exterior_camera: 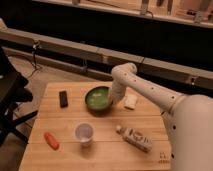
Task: Drag the ceramic bowl in a circle
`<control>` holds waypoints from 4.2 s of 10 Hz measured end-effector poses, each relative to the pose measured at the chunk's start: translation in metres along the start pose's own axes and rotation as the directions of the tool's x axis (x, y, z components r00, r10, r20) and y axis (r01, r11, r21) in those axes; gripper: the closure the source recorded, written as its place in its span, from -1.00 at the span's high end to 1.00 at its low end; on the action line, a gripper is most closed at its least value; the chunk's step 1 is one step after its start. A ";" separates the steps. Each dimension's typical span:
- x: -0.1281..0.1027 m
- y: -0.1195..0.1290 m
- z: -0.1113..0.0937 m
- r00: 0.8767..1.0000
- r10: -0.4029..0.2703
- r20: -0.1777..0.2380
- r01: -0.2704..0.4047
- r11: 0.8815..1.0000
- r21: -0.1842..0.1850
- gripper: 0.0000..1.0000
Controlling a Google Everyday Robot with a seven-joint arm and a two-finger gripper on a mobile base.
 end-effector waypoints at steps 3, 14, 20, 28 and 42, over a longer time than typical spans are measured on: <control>-0.018 0.011 0.003 1.000 -0.005 -0.002 0.005 1.000 -0.014 -0.78; -0.043 -0.023 0.001 0.980 -0.167 0.106 0.166 0.986 0.016 -0.78; -0.046 -0.046 0.003 0.982 -0.159 0.103 0.159 0.987 0.011 -0.78; -0.030 -0.046 -0.001 0.984 -0.145 0.101 0.146 0.989 0.000 -0.78; -0.013 -0.040 -0.007 0.988 -0.127 0.090 0.128 0.992 -0.013 -0.78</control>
